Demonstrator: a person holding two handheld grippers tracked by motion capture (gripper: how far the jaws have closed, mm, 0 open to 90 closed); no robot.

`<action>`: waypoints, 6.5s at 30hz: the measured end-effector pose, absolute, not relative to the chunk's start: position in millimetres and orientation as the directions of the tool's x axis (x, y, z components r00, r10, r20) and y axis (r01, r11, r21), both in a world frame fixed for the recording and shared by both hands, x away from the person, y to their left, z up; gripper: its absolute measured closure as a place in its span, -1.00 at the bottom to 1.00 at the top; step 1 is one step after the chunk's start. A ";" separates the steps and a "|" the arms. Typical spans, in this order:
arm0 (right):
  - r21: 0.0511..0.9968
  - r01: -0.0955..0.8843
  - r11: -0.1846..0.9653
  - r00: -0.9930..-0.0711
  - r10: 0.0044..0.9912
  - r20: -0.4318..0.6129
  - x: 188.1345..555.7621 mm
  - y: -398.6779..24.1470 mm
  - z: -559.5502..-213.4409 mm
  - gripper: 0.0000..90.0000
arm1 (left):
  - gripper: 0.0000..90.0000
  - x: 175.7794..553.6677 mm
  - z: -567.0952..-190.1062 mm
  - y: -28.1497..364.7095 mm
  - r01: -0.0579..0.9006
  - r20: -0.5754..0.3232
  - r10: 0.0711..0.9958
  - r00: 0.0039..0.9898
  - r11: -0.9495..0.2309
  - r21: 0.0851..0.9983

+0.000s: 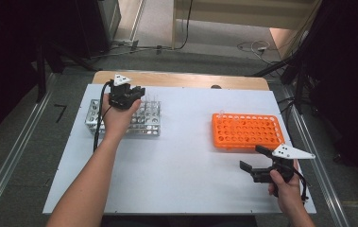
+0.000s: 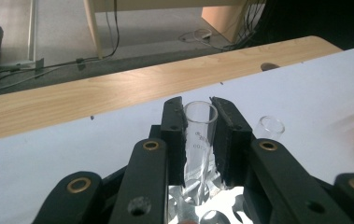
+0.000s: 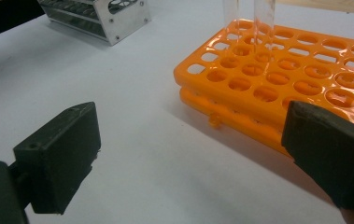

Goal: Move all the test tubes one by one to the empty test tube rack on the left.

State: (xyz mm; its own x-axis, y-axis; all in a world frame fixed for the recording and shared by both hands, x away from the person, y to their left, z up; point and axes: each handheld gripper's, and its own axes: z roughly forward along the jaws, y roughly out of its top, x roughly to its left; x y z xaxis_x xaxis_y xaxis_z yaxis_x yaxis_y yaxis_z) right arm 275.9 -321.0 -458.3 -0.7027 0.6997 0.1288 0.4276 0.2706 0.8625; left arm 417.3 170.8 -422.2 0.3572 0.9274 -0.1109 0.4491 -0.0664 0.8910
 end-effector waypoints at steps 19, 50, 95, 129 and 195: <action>0.862 0.428 0.270 -0.702 0.701 0.129 275.8 -319.8 -458.2 -0.93 | 0.60 410.7 -427.4 171.7 0.487 -0.132 0.926 0.353 -0.061 0.871; 0.865 0.430 0.259 -0.687 0.716 0.127 283.4 -311.9 -448.7 -0.93 | -0.97 325.9 -412.4 149.6 0.398 -0.168 0.838 0.520 -0.063 0.915; 0.817 0.532 0.221 -0.555 0.820 0.140 378.8 -273.6 -461.6 -0.37 | -1.00 265.6 -447.5 132.6 0.411 -0.213 0.788 0.578 -0.056 0.910; 0.862 0.472 0.184 -0.447 0.893 0.054 374.6 -266.2 -460.3 0.64 | -1.00 267.2 -449.1 136.6 0.421 -0.217 0.791 0.572 -0.056 0.905; 0.850 0.324 0.415 -0.847 0.528 0.065 273.0 -124.5 -442.1 0.64 | 0.08 244.5 -419.9 74.4 0.330 -0.160 0.660 0.734 -0.141 0.933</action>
